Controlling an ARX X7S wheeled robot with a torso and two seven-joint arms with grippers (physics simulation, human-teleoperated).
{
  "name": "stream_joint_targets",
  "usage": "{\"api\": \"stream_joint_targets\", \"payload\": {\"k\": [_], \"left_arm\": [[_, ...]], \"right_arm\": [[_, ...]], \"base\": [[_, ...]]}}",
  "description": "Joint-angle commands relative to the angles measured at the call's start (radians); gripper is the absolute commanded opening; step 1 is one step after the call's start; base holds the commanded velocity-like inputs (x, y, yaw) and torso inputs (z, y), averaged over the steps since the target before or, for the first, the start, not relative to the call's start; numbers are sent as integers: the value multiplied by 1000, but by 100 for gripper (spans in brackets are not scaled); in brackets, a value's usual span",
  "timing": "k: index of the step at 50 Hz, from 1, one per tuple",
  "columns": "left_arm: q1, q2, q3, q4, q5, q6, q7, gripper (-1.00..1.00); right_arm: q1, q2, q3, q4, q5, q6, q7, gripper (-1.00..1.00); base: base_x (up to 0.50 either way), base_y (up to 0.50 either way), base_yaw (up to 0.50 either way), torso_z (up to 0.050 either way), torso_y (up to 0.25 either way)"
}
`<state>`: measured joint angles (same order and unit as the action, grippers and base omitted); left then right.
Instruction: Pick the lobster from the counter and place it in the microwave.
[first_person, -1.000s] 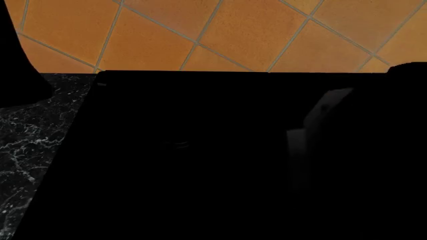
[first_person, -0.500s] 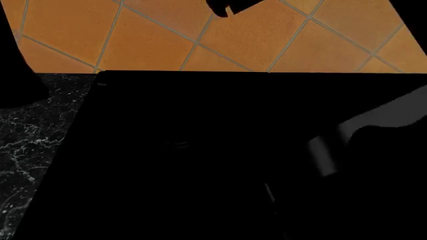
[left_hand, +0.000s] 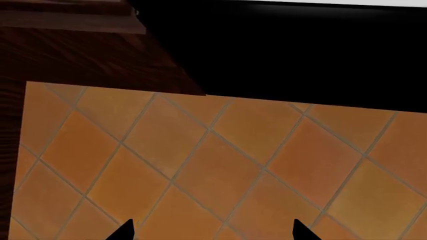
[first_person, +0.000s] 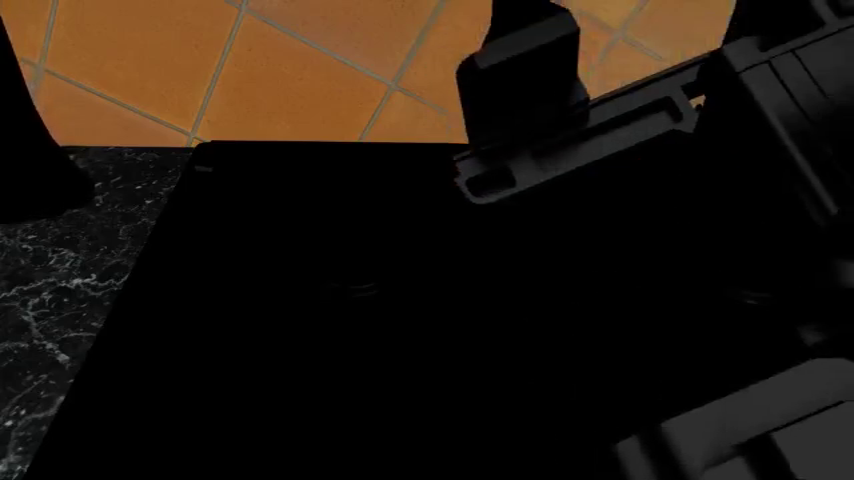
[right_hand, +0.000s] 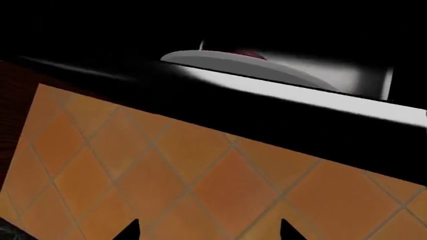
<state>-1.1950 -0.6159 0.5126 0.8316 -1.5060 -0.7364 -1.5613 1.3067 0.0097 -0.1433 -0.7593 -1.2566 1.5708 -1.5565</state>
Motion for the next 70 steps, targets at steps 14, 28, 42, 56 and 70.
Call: {"api": "stream_joint_targets", "payload": {"k": [14,28,42,56,70], "left_arm": [[-1,13,-15,-31,2,5,23,100],[13,9,-21,-25,0,8,20,100],[14,13,-24,-26,5,6,21,100],[7,13,-24,-24,-4,-1,23,100],[38,-24,-38,33,-44,-21,-8,100]], "right_arm": [[160,819,-351,-123,888,-819,886,100],[94,845,-341,-127,2988,-834,2778,100],[100,850,-337,-129,3203,-836,2775,100],[76,861,-328,-145,3199,-853,2783,100],[14,886,-323,-185,3196,-878,2823,100]], "base": [[0,0,0,0,0],[0,0,0,0,0],[0,0,0,0,0],[0,0,0,0,0],[0,0,0,0,0]]}}
